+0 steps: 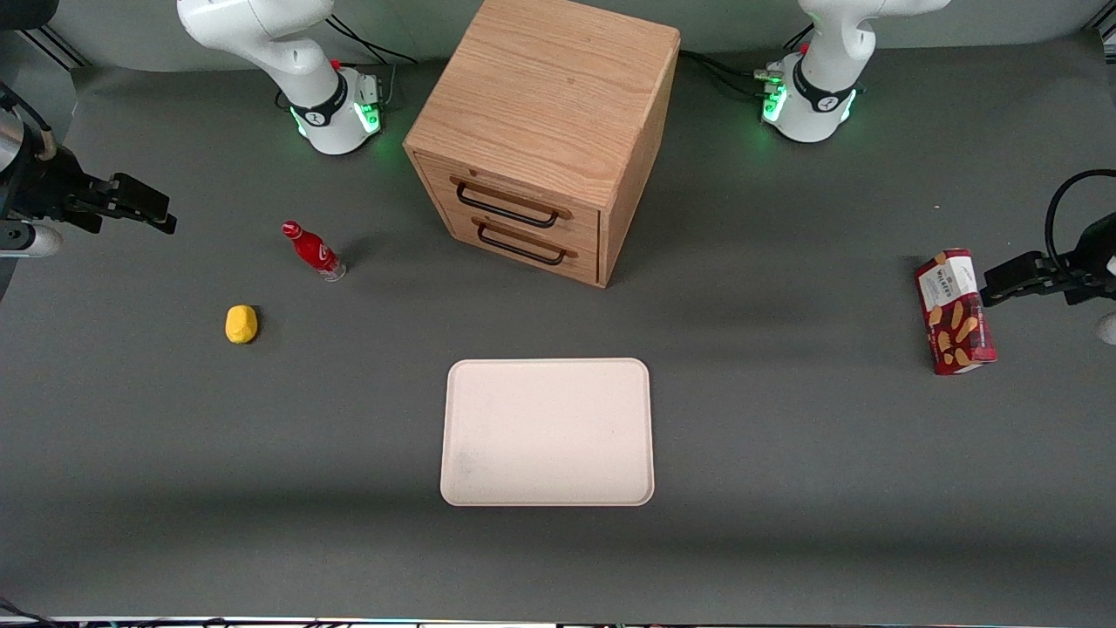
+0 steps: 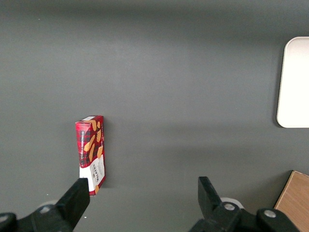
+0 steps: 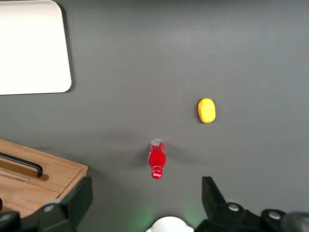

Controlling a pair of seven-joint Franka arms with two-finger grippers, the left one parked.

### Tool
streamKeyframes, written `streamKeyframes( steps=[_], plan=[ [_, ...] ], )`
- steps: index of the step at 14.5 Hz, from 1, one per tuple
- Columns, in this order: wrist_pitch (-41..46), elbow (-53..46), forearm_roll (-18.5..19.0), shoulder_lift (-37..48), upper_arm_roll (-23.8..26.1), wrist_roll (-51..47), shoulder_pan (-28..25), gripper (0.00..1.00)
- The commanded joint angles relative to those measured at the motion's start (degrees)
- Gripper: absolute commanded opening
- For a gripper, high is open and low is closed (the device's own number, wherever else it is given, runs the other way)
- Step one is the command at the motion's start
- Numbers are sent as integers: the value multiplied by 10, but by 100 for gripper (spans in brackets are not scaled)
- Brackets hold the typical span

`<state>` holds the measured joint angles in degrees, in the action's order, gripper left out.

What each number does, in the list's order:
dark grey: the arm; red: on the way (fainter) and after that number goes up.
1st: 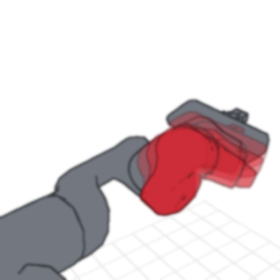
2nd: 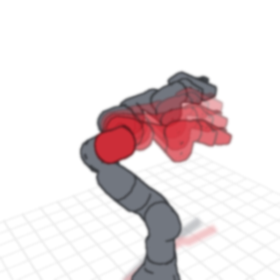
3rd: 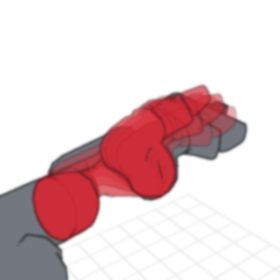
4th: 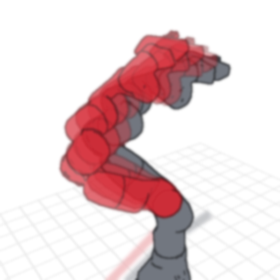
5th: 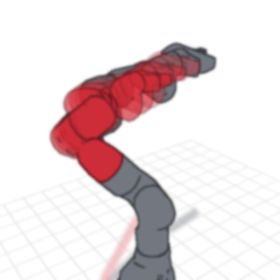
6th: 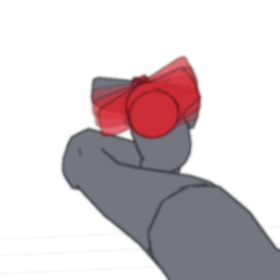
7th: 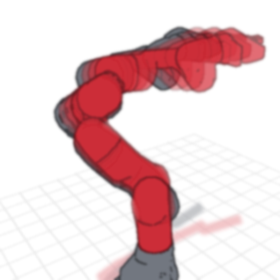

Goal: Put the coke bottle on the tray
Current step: 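Move the right gripper over the red Coca-Cola bottle, fingers open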

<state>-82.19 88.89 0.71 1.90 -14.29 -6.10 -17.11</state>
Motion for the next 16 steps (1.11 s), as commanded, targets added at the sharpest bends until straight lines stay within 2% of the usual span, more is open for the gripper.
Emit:
streamKeyframes(
  steps=[1,5,8,11,16],
  plan=[
    [3,-19,-10,-11,-3,-13,-1,100],
    [4,-13,-19,-14,-4,-14,1,100],
    [-2,55,-19,13,-3,-13,-4,100],
    [-96,230,-14,113,-2,-12,-5,100],
    [-244,448,9,195,3,-11,-7,100]
  ],
)
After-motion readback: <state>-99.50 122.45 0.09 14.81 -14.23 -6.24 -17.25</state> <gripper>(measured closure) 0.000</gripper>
